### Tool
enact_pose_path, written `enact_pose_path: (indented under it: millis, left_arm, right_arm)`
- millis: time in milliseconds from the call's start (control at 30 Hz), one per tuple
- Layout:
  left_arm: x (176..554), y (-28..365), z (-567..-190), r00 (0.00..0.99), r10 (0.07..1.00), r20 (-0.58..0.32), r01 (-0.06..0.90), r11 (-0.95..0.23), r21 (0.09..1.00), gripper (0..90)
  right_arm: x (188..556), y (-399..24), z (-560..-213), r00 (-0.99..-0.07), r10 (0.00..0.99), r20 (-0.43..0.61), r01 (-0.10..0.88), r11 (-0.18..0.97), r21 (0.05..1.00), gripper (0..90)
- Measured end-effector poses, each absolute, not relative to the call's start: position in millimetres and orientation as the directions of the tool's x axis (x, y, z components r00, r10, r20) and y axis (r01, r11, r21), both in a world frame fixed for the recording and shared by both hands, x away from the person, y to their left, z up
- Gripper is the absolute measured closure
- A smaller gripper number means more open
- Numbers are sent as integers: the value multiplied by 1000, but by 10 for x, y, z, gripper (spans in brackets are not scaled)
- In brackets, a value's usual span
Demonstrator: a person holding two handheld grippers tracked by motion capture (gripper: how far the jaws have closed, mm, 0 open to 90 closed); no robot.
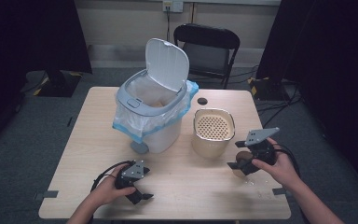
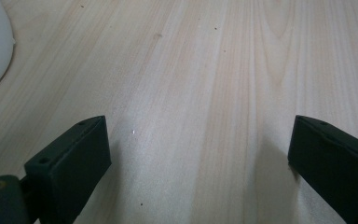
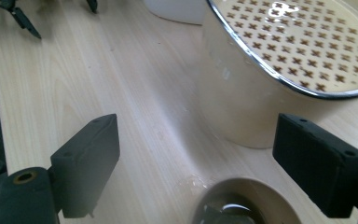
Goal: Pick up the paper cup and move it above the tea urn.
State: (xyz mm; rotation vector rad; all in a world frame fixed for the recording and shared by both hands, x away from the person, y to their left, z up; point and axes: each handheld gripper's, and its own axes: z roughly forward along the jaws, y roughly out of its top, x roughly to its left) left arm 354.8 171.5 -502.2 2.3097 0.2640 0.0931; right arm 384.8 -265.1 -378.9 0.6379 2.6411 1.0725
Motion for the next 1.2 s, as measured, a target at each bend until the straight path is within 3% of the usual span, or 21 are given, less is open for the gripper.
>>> enact_pose_path:
  millis: [600, 1200]
  left_arm:
    - [3549, 1715, -5022, 976, 219, -15, 160, -664, 730, 50]
    - [3549, 1715, -5022, 976, 219, -15, 160, -665, 730, 50]
  right_arm:
    - [3866, -2959, -3823, -848, 528, -45, 341, 609, 716, 141]
    - [3814, -3157, -4069, -829, 560, 2, 385, 567, 728, 140]
